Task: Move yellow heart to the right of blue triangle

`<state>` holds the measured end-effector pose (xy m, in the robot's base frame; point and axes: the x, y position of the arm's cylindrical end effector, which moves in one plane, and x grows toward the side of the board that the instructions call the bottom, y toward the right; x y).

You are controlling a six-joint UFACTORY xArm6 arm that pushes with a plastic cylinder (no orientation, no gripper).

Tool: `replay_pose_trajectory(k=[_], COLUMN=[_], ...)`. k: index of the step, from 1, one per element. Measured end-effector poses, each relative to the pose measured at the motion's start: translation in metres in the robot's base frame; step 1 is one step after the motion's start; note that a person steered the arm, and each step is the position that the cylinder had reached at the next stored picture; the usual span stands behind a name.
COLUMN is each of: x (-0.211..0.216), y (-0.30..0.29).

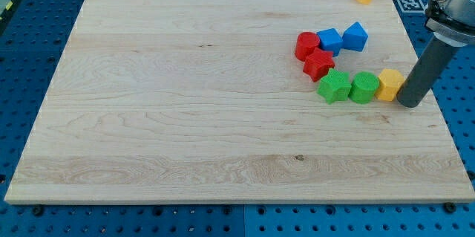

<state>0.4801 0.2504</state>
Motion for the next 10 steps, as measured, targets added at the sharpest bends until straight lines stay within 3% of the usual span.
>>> replay_pose_trajectory(k=[3,4,7,8,10], x=[-0.006,-0.051,-0.261,-0.289,-0.284], y=[0.024,0.064,0.061,0.057,-0.008])
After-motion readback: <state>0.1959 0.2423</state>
